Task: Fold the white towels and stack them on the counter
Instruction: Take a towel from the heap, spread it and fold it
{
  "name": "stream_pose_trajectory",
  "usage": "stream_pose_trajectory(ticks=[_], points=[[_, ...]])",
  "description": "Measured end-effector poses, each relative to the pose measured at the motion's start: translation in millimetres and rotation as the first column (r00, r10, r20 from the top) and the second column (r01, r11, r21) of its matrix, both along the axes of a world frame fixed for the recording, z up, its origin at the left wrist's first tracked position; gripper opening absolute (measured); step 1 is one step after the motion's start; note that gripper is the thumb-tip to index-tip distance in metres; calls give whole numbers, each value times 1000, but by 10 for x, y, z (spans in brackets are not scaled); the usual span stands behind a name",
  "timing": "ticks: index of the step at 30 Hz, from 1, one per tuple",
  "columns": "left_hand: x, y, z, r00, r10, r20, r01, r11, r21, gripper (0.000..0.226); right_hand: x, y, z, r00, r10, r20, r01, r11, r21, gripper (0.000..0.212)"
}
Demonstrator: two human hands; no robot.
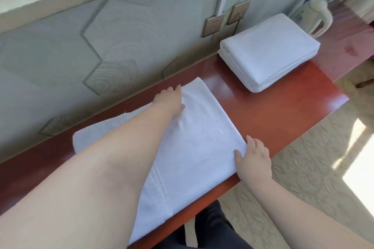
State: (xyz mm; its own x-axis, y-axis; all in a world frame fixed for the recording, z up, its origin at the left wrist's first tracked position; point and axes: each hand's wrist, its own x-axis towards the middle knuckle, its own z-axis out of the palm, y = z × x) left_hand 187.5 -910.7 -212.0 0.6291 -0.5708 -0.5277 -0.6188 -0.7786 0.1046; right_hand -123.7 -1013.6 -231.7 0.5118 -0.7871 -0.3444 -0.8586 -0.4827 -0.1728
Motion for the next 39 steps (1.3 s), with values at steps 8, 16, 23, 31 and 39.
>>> stream_pose_trajectory(ticks=[8,16,23,31,39], points=[[166,-927,146,964,253,-85,-241,962,129,34,-88,-603,-15,999,-31,-18,36,933,359,22],[316,-1269,318,985,125,-121,-84,951,299,31,-122,-892,34,999,31,17,-35,770,637,37],[188,-1405,355,989,7,-149,50,926,375,44,-301,-953,93,998,-59,16,23,596,803,19],[203,-1374,548,985,-170,-41,175,956,235,21,-351,-861,219,952,-243,186,91,804,587,9],[393,-659,882,987,-146,68,147,989,-8,28,-237,-282,633,864,32,502,-202,936,288,16]])
